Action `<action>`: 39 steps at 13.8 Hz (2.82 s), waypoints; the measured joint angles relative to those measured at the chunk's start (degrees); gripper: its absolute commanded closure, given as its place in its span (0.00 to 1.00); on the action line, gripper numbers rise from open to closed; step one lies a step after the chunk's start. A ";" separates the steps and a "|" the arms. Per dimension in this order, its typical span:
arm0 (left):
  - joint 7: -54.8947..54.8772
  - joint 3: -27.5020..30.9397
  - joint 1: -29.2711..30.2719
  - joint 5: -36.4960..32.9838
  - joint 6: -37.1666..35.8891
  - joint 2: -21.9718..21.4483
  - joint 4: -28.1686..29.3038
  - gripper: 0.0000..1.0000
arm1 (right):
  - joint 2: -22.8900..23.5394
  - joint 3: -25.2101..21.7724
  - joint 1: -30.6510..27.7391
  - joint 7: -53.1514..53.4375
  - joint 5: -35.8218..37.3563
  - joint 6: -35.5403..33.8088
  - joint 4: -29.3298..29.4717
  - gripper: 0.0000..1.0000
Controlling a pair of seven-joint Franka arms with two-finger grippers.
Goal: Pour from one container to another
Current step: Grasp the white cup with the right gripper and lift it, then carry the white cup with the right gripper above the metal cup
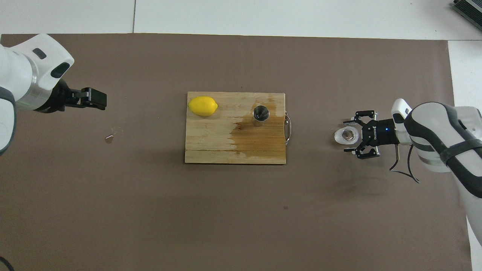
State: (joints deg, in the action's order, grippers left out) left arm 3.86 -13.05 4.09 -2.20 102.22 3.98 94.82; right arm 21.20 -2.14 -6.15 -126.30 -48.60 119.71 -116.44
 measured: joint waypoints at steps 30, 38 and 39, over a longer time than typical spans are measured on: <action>-5.00 5.96 -2.98 2.68 -10.29 -7.21 -0.08 0.00 | -7.75 0.34 28.45 72.19 27.70 8.03 12.27 0.70; -5.00 6.16 -2.97 2.68 -11.90 -7.48 -0.08 0.00 | -6.97 0.35 31.00 73.61 35.06 9.70 12.54 0.70; -5.00 6.16 -2.98 2.68 -11.91 -7.50 -0.08 0.00 | -6.96 0.35 31.17 73.62 36.51 9.68 12.54 0.71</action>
State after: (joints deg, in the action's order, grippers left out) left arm -1.13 -6.89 1.12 0.48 90.31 -3.53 94.74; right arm 14.24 -1.80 25.02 -52.69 -12.09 129.39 -103.91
